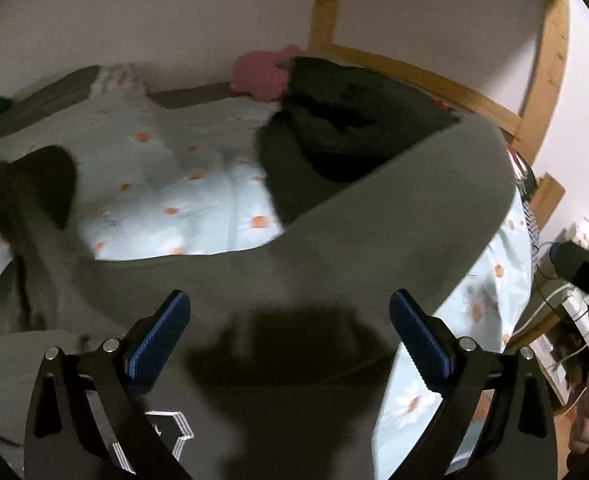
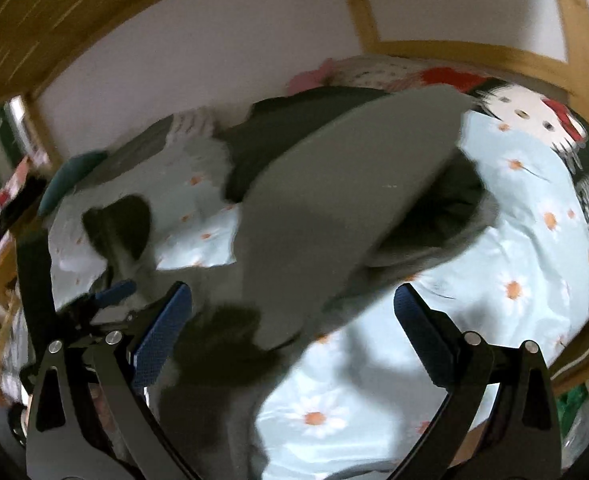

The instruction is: Fold large clothes

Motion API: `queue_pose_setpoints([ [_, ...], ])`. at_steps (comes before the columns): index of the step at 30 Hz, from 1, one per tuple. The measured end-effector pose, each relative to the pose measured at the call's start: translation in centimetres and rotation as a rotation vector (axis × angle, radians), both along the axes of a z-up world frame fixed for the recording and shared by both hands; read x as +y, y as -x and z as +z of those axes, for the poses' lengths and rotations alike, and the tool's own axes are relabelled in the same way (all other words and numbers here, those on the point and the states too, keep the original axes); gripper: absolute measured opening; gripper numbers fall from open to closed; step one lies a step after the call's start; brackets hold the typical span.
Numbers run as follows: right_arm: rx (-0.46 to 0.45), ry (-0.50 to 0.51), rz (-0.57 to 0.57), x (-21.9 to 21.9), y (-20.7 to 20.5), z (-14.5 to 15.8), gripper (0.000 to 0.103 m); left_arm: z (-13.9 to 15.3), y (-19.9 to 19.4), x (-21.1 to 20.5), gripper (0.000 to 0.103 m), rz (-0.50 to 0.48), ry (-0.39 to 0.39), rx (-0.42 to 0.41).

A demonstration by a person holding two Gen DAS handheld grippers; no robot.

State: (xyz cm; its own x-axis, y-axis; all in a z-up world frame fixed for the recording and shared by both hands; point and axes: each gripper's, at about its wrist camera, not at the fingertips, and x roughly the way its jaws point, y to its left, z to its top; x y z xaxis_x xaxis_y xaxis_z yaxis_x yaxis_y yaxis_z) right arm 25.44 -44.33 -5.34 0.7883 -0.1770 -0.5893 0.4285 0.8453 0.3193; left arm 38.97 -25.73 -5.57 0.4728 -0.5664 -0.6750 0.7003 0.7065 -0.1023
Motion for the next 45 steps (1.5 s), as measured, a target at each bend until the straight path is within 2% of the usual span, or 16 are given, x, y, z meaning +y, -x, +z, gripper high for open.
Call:
queue_pose_setpoints([
  [5, -0.066, -0.116, -0.043, -4.6, 0.2, -1.2, 0.099, -2.2, 1.1, -4.4, 0.098, -0.067, -0.033, 0.023],
  [12, -0.116, -0.132, -0.11, -9.3, -3.2, -1.6, 0.099, -7.4, 0.4, -8.0, 0.098, -0.093, -0.139, 0.127],
  [14, -0.143, -0.169, -0.094, -10.6, -4.4, -2.3, 0.082, -8.7, -0.4, -8.0, 0.098, -0.091, -0.154, 0.188],
  [15, -0.14, -0.163, -0.07, -10.9, -5.1, -2.5, 0.06, -9.3, -0.7, -7.9, 0.098, -0.089, -0.157, 0.214],
  [16, -0.135, -0.135, -0.053, -10.7, -5.4, -2.4, 0.048, -9.7, -1.0, -7.6, 0.098, -0.086, -0.153, 0.236],
  [18, -0.148, -0.066, -0.014, -9.9, -5.5, -1.8, 0.036, -9.3, -1.1, -6.9, 0.098, -0.08, -0.134, 0.22],
  [21, -0.198, 0.044, -0.033, -8.3, -4.2, -0.7, 0.024, -6.0, -0.4, -5.1, 0.098, -0.07, -0.058, 0.128],
  [25, -0.173, 0.231, -0.015, -5.1, -4.3, 0.6, 0.022, 1.9, 0.3, -2.5, 0.098, -0.077, 0.107, 0.004],
  [27, -0.154, 0.332, 0.011, -2.9, -4.9, 1.0, 0.022, 7.0, 0.2, -2.8, 0.098, -0.155, 0.172, -0.009],
  [31, -0.124, 0.522, 0.053, 1.2, -5.5, 1.4, 0.022, 15.4, 0.5, -6.2, 0.098, -0.379, 0.196, -0.04],
  [35, -0.101, 0.67, 0.099, 5.4, -5.9, 1.3, 0.022, 19.4, 0.7, -12.1, 0.098, -0.547, 0.004, -0.02],
  [38, -0.082, 0.755, 0.139, 8.4, -6.2, 1.0, 0.021, 16.8, -0.6, -16.0, 0.098, -0.568, -0.223, 0.13],
  [41, -0.071, 0.801, 0.179, 10.9, -6.3, 0.7, 0.021, 13.2, -1.0, -18.1, 0.098, -0.594, -0.395, 0.164],
  [43, -0.065, 0.82, 0.198, 11.9, -6.4, 0.5, 0.021, 11.5, -0.7, -18.5, 0.098, -0.624, -0.452, 0.198],
  [44, -0.063, 0.827, 0.201, 12.3, -6.4, 0.4, 0.021, 10.7, -0.5, -18.1, 0.093, -0.647, -0.464, 0.212],
  [45, -0.062, 0.827, 0.202, 12.6, -6.4, 0.4, 0.021, 10.5, -0.4, -17.9, 0.058, -0.653, -0.463, 0.216],
])
